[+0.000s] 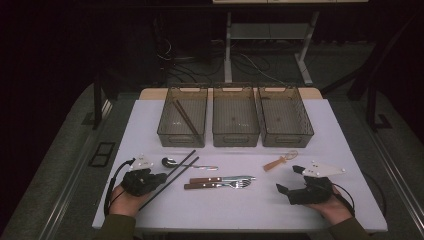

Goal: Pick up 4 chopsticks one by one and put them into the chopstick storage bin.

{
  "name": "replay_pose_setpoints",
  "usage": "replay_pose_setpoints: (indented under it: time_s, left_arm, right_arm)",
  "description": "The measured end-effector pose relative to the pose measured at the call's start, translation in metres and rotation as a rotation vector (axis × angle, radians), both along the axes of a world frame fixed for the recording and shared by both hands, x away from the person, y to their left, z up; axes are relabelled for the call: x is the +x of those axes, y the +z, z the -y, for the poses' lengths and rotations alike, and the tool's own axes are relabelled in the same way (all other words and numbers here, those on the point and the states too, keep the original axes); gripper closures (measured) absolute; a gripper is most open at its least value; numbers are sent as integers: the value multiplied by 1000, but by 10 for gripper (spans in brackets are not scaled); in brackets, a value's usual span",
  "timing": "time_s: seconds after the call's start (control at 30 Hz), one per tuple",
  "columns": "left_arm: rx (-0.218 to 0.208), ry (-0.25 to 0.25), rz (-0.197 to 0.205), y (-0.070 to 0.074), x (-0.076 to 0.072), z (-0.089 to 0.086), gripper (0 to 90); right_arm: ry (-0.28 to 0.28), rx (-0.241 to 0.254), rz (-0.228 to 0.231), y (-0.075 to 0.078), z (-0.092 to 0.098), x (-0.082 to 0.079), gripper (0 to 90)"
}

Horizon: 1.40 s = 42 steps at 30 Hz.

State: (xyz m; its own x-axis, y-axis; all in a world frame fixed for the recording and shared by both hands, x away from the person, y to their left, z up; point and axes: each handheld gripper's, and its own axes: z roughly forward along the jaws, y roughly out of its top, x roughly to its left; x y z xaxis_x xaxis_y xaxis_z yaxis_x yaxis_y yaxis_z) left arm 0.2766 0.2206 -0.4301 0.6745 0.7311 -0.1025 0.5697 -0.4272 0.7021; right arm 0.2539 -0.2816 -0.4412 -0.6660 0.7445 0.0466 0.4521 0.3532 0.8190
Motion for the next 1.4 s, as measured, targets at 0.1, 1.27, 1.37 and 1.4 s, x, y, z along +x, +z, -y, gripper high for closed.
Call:
replay_pose_setpoints:
  time_s: [0.1, 1.27, 1.37, 1.4]
  left_arm:
    - [-11, -6, -2, 4, -1, 0, 859]
    - [-118, -44, 77, 39, 18, 12, 859]
    - [-137, -40, 91, 45, 24, 13, 859]
    - [-139, -40, 94, 46, 26, 13, 859]
  right_arm:
    - [0, -1, 0, 0, 0, 0, 113]
    - [4, -1, -2, 1, 1, 0, 113]
    - [3, 1, -3, 1, 1, -1, 112]
    - [1, 3, -1, 1, 1, -1, 113]
